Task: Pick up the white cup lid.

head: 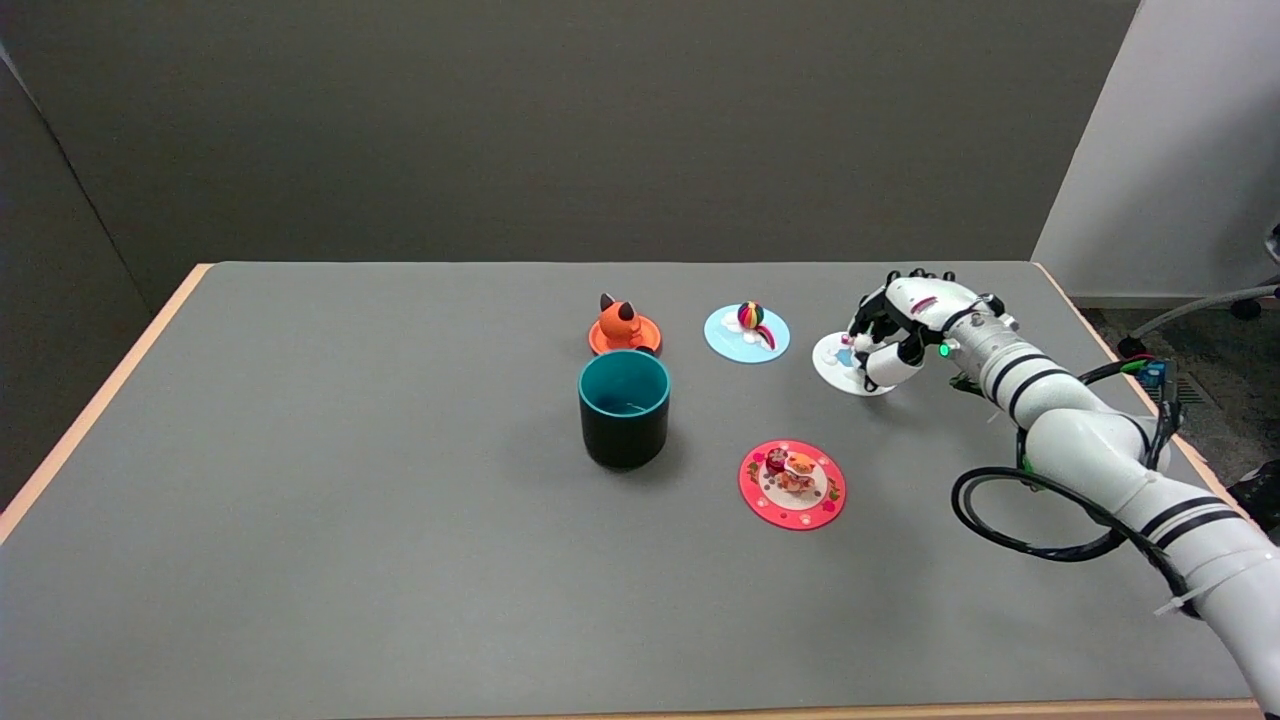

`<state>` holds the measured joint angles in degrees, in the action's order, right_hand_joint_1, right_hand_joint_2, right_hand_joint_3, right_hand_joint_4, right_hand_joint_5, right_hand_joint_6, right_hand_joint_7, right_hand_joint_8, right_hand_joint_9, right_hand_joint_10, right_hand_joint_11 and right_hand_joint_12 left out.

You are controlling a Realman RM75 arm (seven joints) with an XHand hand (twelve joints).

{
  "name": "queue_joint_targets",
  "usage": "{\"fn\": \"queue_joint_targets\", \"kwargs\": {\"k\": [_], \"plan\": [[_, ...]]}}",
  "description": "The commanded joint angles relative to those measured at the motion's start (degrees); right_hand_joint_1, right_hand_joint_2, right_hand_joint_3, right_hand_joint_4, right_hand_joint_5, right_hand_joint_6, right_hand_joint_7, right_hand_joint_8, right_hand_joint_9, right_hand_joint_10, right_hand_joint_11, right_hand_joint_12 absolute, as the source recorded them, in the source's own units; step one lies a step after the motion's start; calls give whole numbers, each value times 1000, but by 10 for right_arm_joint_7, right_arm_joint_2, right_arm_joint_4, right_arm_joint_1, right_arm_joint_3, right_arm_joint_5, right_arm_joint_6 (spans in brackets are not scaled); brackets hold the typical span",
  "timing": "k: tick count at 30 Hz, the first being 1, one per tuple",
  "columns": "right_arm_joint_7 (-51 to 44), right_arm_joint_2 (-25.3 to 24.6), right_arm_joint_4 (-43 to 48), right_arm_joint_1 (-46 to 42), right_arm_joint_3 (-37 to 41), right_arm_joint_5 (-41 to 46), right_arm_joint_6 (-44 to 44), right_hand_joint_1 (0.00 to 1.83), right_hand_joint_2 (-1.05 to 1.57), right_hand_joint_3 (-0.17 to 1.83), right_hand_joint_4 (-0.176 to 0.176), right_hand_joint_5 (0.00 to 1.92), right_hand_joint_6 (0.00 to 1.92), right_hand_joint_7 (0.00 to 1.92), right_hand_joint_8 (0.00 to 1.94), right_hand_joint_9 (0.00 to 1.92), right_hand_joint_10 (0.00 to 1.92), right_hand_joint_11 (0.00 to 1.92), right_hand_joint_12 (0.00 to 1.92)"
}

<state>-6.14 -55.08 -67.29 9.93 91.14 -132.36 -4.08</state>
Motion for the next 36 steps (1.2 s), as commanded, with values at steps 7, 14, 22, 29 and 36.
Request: {"fn": "queue_joint_targets", "kwargs": {"k": [7,14,22,29,36], "plan": [[1,-5,-3,-9,6,2,4,934,1142,247,87,709,1411,530,1190,683,696,269,177],[1,-8,-4,-9,6,2,8,1108,1216,177,13,679,1397,634,1620,669,788,279,194],[1,-3,-22,-8,6,22,2,1124,1185,198,16,698,1377,681,1564,684,820,301,200],[1,2,-60,-6,6,22,-8,1132,1166,207,13,714,1346,719,1531,711,848,321,219],[1,10,-99,-3,-3,23,-18,1144,1136,232,10,741,1305,755,1491,731,854,345,209]]}}
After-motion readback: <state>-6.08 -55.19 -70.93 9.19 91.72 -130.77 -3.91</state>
